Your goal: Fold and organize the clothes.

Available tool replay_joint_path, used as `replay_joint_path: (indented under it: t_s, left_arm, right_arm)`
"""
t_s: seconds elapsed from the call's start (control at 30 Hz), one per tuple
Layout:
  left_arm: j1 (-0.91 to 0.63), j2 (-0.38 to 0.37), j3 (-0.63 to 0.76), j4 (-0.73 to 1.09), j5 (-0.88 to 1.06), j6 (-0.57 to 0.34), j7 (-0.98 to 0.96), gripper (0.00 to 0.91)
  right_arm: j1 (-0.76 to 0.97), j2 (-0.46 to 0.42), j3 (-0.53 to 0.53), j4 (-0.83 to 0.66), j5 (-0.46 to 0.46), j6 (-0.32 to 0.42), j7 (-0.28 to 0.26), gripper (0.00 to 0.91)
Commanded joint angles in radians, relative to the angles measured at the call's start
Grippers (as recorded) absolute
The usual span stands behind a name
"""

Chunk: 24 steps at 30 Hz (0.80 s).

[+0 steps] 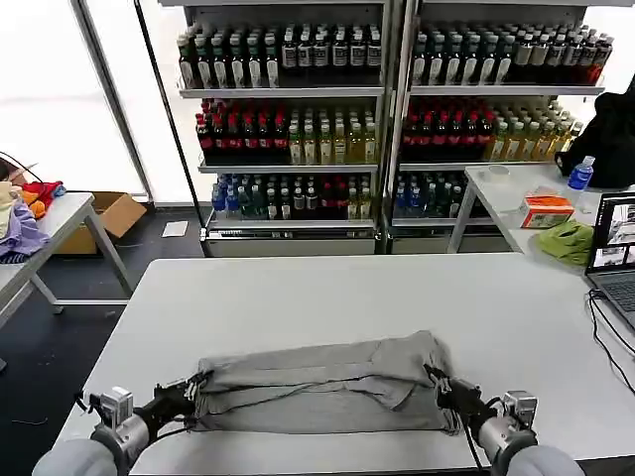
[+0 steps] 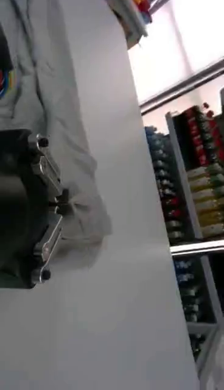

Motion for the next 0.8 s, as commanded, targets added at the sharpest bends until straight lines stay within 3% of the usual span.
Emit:
replay_joint_path:
  t_s: [0.03,0.2,0.27,0.4,0.5,0.67,0.8]
  left_arm:
    - [0.117,-0.03,-0.047,-0.083,0.091,0.036,-0.015,0.907]
    - [0.129,-0.043,-0.139,-0.155,0.06,0.047,-0.062,0.907]
    - [0.139,-0.057,-0.168,-0.191,0.026,0.044,-0.096,0.907]
    - [0.153,-0.086,-0.131,-0.226,0.007,-0.063,-0.227,0.907]
    - [0.158,-0.123,-0.069,-0.213,0.026,-0.141,-0.288,0.907]
    - [0.119,-0.204,0.045,-0.145,0.103,-0.241,-0.348,0.907]
    - [0.078,-0.229,0.111,-0.092,0.138,-0.272,-0.427,0.907]
  right_arm:
    - [-0.1,-0.002,0.039,0.071,-0.11,0.05,0.022,0.907]
    - [-0.104,-0.01,0.09,0.085,-0.103,0.202,-0.049,0.907]
    - [-0.101,-0.011,0.113,0.085,-0.073,0.293,-0.052,0.907]
    - [-0.098,-0.014,0.127,0.045,-0.082,0.495,-0.071,0.907]
    - [-0.102,-0.012,0.126,0.013,-0.124,0.587,-0.081,0.907]
    - [-0.117,-0.004,0.125,0.005,-0.133,0.595,-0.076,0.907]
    - [-0.133,-0.005,0.123,0.01,-0.136,0.586,-0.049,0.907]
